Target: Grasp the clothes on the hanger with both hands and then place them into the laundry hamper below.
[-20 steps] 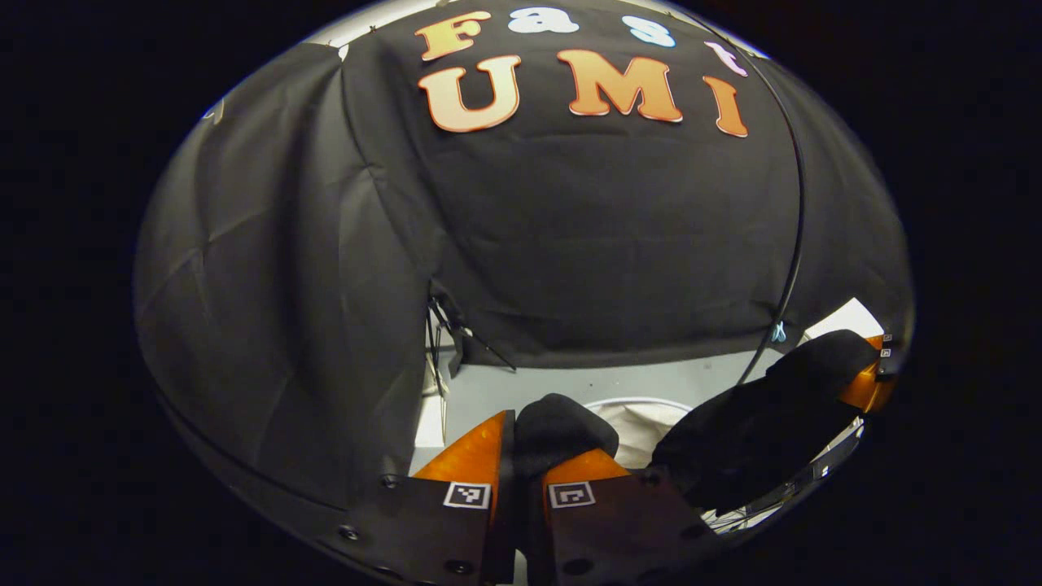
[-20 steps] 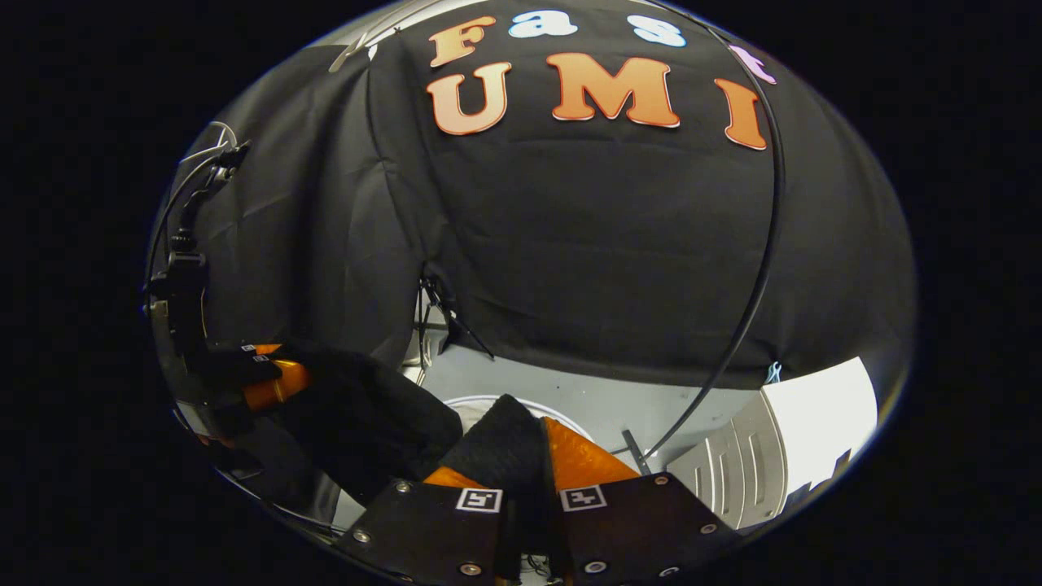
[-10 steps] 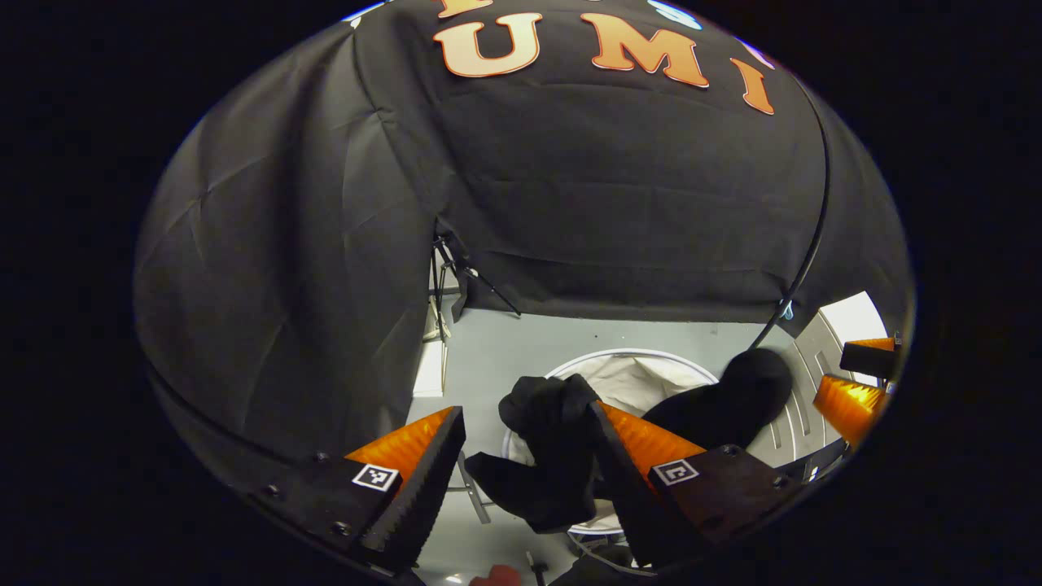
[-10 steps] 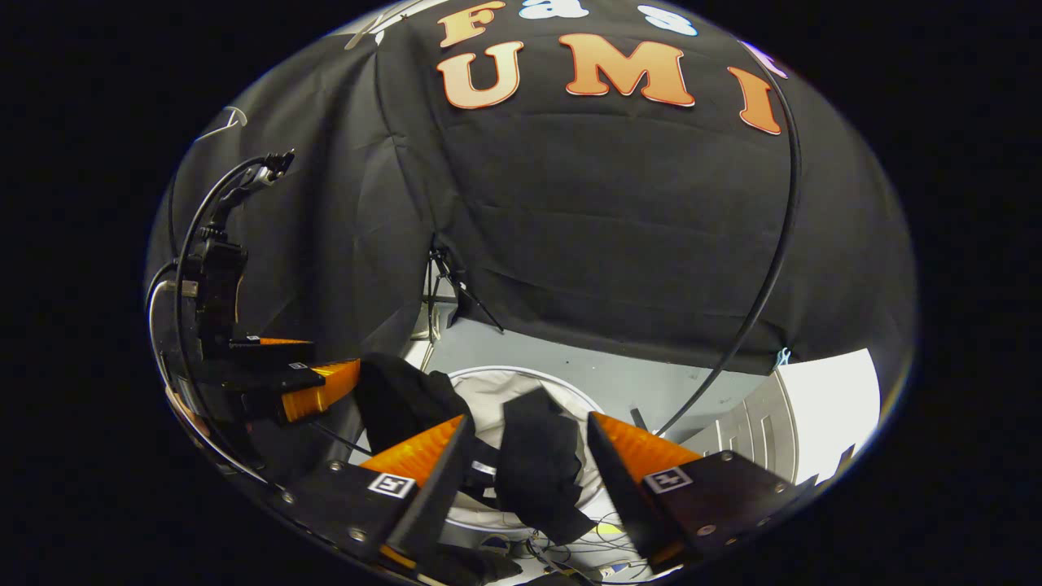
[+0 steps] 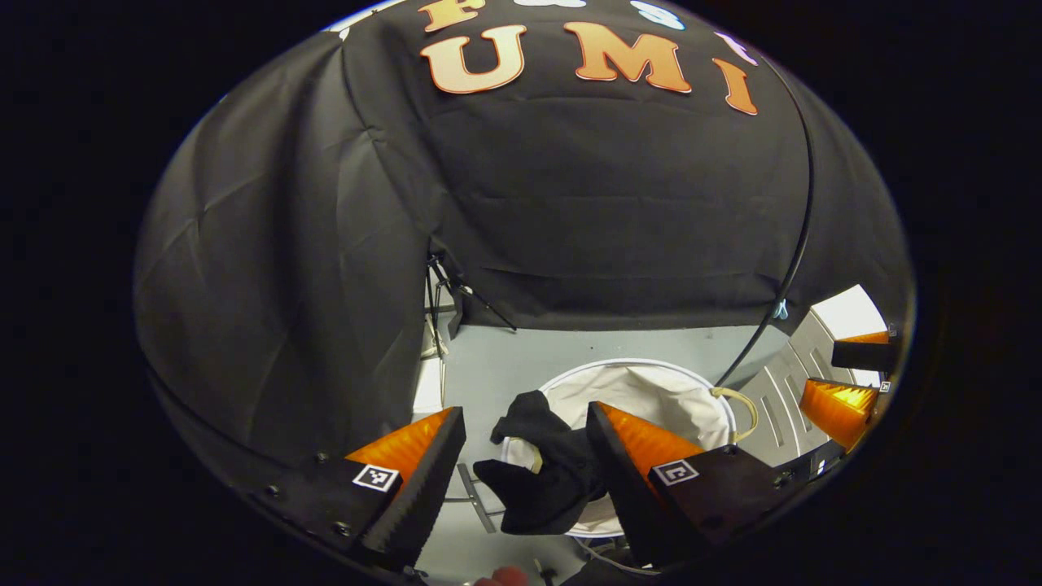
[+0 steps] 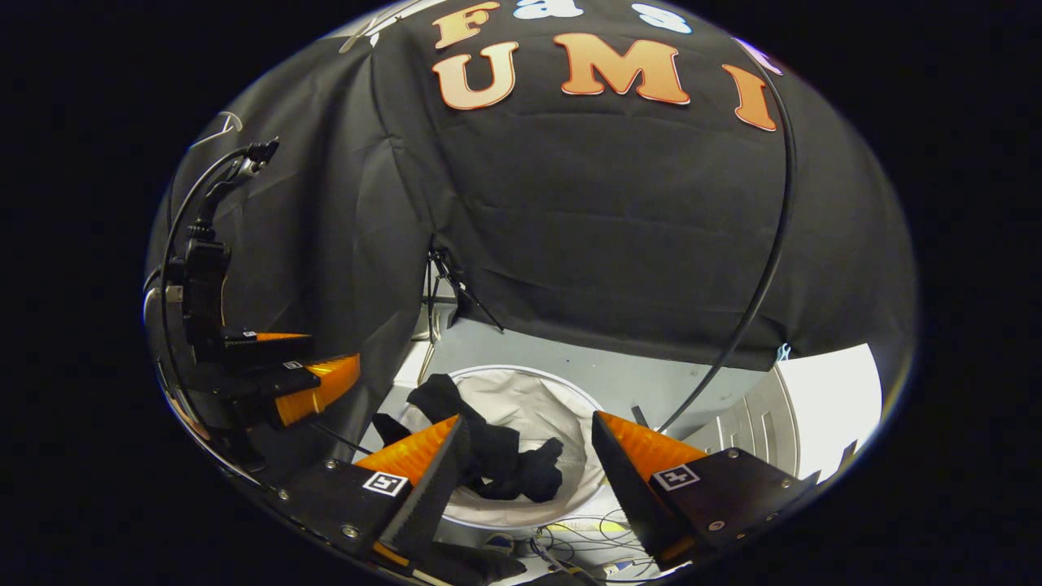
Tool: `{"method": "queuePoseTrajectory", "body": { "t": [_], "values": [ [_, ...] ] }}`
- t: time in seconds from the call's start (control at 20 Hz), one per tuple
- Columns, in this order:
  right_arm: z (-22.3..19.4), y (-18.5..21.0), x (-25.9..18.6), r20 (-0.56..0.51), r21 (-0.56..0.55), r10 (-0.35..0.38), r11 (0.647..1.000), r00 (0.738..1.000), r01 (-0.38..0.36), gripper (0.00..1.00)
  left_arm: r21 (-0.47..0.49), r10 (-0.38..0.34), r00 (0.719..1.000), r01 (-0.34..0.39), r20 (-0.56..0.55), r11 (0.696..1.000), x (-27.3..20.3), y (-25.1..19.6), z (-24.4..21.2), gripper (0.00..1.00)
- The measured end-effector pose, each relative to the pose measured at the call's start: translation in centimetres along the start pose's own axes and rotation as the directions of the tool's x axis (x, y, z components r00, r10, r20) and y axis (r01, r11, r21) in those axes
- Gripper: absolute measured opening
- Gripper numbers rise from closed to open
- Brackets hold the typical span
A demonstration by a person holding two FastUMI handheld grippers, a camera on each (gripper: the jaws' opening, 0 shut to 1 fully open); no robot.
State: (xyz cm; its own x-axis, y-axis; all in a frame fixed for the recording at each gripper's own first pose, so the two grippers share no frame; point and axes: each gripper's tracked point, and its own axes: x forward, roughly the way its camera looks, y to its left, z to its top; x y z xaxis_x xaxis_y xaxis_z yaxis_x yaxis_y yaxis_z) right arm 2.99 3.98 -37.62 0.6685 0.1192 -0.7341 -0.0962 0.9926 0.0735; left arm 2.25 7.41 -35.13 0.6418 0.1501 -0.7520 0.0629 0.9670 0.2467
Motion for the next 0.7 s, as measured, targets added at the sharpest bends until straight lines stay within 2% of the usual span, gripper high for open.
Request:
{"method": "queuePoseTrajectory", "body": {
  "t": [0.05, 0.1, 0.15, 0.35, 0.55, 0.7],
  "values": [
    [0.1, -0.1, -0.1, 0.003, 0.0, -0.001, 1.0, 1.0, 0.001, 0.93, -0.001, -0.007, 1.0, 0.007, 0.007, 1.0, -0.1, -0.2, 0.0, 0.97],
    [0.1, -0.1, 0.0, 0.006, 0.0, -0.003, 1.0, 1.0, 0.003, 0.93, -0.003, -0.011, 1.0, 0.011, 0.011, 1.0, -0.2, -0.4, 0.2, 0.94],
    [0.2, -0.2, -0.1, 0.009, 0.002, -0.004, 1.0, 1.0, 0.004, 0.93, -0.006, -0.015, 1.0, 0.015, 0.015, 1.0, -0.5, -0.5, 0.3, 0.97],
    [2.0, -0.4, -2.2, 0.057, 0.03, -0.008, 1.0, 0.998, 0.007, 0.93, -0.024, -0.025, 0.997, 0.026, 0.078, 0.999, -2.1, -0.6, 2.7, 0.97],
    [6.2, -0.7, -4.6, 0.147, 0.047, -0.017, 0.999, 0.989, 0.01, 0.93, -0.072, -0.034, 0.982, 0.049, 0.186, 0.996, -4.8, -0.4, 6.9, 0.97],
    [10.2, -0.7, -7.2, 0.239, 0.052, -0.029, 0.999, 0.971, 0.017, 0.93, -0.105, -0.03, 0.957, 0.062, 0.288, 0.993, -7.7, 0.1, 11.0, 0.97]
  ]
}}
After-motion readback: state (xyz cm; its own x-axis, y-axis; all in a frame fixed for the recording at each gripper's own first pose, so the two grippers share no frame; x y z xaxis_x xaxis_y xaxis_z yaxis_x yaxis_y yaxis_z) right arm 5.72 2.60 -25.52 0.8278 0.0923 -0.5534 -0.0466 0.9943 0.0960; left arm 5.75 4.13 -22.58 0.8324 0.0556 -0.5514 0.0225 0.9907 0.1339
